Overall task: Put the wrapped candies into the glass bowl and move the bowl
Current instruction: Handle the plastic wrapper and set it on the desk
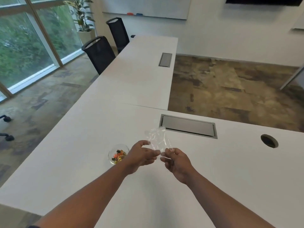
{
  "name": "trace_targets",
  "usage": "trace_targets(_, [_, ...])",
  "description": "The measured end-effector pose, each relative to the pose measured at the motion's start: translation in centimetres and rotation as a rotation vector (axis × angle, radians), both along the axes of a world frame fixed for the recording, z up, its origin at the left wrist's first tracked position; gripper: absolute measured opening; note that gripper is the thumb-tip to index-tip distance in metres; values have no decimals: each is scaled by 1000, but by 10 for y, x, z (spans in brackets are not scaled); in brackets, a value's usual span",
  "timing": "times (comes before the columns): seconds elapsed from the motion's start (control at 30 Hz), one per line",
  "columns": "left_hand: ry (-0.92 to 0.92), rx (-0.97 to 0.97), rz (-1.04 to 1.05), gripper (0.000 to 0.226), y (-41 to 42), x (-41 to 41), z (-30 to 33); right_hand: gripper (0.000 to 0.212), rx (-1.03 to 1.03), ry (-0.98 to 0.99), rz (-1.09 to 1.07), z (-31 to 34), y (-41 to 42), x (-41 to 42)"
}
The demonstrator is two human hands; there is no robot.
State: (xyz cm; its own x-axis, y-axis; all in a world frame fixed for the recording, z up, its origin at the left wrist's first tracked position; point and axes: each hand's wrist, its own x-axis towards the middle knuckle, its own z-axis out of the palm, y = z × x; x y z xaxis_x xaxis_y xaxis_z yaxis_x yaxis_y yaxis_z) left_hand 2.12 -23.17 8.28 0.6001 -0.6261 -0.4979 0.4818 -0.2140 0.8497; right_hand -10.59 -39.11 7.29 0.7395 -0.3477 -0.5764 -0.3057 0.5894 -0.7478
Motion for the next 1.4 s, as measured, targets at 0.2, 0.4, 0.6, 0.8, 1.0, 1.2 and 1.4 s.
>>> trace_targets(0.2, [-37, 59, 41, 49, -21, -24, 0, 20, -1, 35, -56, 2, -14, -17])
trace_targets(0.4, [-90, 157, -56, 45, -25, -22, 6, 17, -94, 28, -134, 3, -18, -26])
trace_targets(0.6, [27, 21, -29, 53, -39, -20, 15, 12, -126, 16, 20, 13, -23, -31])
trace_targets(0.8, [-84, -44, 85, 35, -53, -18, 23, 19, -136, 19, 85, 24, -29, -33])
trace_targets(1.0, [-192, -55, -63, 16, -54, -19, 31, 18, -155, -104, -79, 40, -41, -22])
trace_targets(1.2, [-183, -113, -18, 26, -58, -19, 48, 6, -192, -149, -141, 49, -39, -16])
trace_targets(1.4, [-187, -104, 80, 16, -59, -20, 45, 5, -199, -165, -98, 52, -30, -14])
